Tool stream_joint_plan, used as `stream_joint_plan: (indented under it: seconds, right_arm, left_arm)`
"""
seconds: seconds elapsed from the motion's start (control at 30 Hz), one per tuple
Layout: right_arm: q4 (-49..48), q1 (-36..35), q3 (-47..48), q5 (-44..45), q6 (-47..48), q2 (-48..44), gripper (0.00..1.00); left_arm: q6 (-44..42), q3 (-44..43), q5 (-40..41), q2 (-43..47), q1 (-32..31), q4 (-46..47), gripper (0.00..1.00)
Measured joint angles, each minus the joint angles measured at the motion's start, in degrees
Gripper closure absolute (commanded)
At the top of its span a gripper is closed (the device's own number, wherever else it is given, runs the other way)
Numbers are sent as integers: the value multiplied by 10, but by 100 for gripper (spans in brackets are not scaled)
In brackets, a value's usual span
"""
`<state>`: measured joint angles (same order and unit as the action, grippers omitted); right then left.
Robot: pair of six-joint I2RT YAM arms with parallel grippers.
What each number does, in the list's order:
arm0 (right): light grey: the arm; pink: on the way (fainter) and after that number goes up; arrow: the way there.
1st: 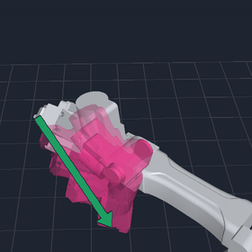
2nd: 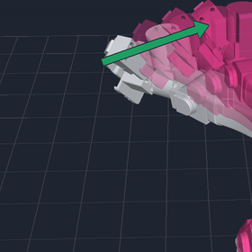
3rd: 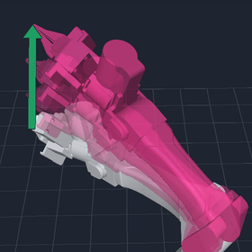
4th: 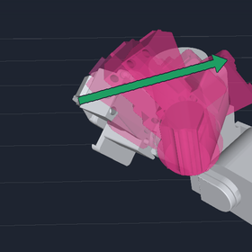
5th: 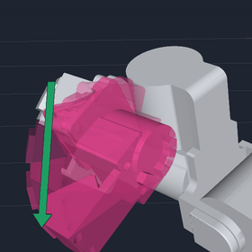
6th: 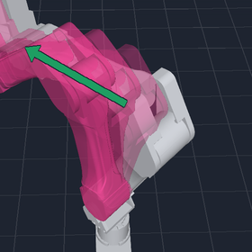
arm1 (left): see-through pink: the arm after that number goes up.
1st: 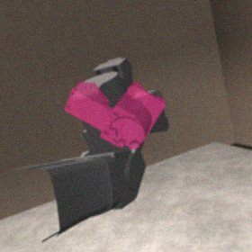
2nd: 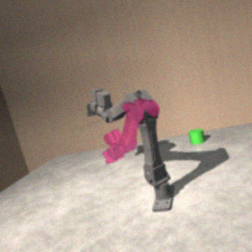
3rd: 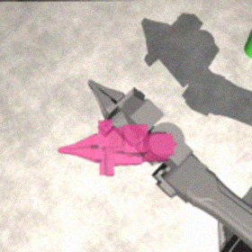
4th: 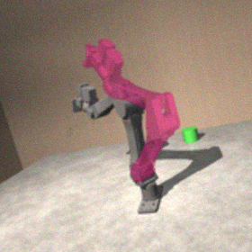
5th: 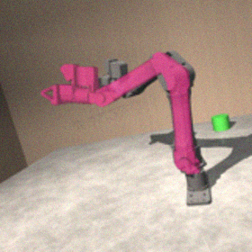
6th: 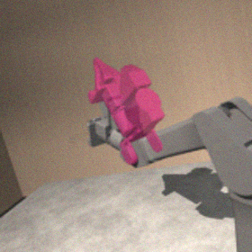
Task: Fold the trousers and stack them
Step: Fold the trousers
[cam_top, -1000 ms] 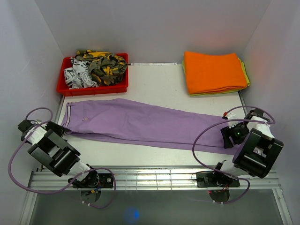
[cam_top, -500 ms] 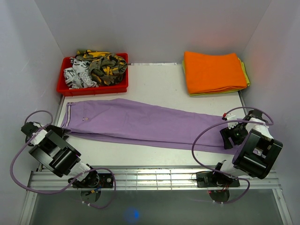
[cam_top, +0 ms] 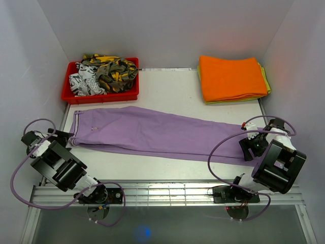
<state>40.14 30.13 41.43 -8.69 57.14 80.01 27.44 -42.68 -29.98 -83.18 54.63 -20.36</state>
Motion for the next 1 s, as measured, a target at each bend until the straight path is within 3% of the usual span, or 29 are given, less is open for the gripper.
stream_joint_plan:
  seconds: [0.13, 0.33, 0.7, 0.83, 1.0]
  right_arm:
    - [-2, 0, 0, 2, 0, 0, 20]
    - [-3, 0, 0, 2, 0, 1, 20]
    - [-2, 0, 0, 2, 0, 1, 20]
    - [-2, 0, 0, 3, 0, 1, 19]
    - [-2, -2, 0, 6, 0, 1, 17]
  left_arm:
    - [3, 1, -2, 0, 0, 4, 16]
    - [16, 15, -5, -1, 0, 19, 34]
    - [47, 35, -11, -30, 0, 40, 28]
    - [60, 36, -14, -36, 0, 53, 50]
    - [63, 33, -20, -39, 0, 63, 89]
